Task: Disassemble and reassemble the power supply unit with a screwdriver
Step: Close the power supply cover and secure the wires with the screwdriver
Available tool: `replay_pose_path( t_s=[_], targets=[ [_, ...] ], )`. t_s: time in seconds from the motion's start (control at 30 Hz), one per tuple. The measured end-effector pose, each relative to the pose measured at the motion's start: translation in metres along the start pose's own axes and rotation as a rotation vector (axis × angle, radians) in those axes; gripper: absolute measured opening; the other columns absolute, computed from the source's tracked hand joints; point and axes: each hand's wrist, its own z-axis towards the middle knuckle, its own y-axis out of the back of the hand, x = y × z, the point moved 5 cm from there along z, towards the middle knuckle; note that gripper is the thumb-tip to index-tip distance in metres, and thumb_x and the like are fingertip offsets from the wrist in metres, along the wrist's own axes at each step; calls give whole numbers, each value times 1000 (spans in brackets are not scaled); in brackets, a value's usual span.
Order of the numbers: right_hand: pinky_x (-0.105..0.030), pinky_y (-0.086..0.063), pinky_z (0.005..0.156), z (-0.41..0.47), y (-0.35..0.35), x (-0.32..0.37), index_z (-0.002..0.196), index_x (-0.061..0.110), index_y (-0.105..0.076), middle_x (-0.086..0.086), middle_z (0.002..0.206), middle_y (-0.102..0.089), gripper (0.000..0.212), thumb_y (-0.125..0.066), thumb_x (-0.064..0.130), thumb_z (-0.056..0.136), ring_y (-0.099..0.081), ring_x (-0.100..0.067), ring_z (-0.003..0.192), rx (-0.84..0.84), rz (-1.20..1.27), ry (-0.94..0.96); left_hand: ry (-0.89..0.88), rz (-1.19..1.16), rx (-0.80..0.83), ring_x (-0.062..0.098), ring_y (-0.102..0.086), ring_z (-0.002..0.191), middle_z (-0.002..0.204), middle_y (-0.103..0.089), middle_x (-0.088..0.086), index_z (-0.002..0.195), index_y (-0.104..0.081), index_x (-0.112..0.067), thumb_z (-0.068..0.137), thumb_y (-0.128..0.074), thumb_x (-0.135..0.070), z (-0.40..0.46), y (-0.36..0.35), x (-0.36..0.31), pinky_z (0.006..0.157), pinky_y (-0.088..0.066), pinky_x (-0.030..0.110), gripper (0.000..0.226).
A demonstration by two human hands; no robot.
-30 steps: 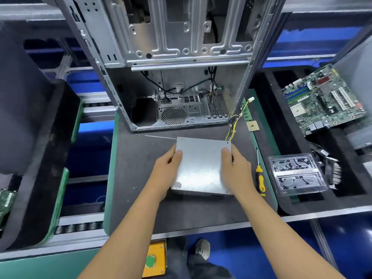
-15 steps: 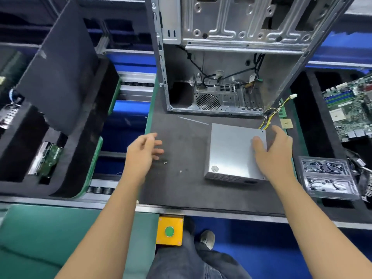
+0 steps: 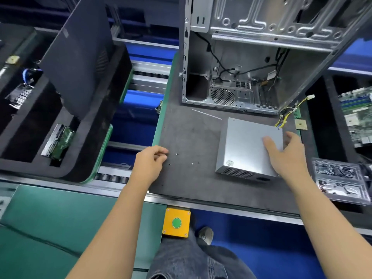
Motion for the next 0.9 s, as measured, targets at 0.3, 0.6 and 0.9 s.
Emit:
replay_pose_path(
  t_s=[0.3, 0.6, 0.9],
  targets=[
    [-46, -28, 104, -25, -1, 27, 143, 17, -39, -15, 142, -29, 64, -64, 42, 89, -30, -39, 123, -263, -124, 139, -256, 234, 129, 13, -53, 86, 92, -58, -7, 83, -73, -19, 89, -71, -10, -1, -9, 1, 87, -46, 30, 11],
    [-25, -44, 86, -71, -32, 82, 110, 26, -64, 6, 96, -63, 23, -70, 19, 89, -55, -7, 87, 98, 49, 714, -58, -486, 228, 8, -68, 72, 76, -74, -3, 79, -74, -27, 85, -77, -9, -17, -31, -50, 70, -51, 21, 19],
    [-15, -47, 77, -75, -55, 86, 89, 21, -79, 16, 86, -71, 8, -72, 17, 88, -64, -3, 83, 472, 33, 689, -50, -787, 480, 18, -70, 67, 76, -74, 12, 99, -56, -4, 83, -71, 3, -27, -59, -89, 65, -56, 24, 23]
  ],
)
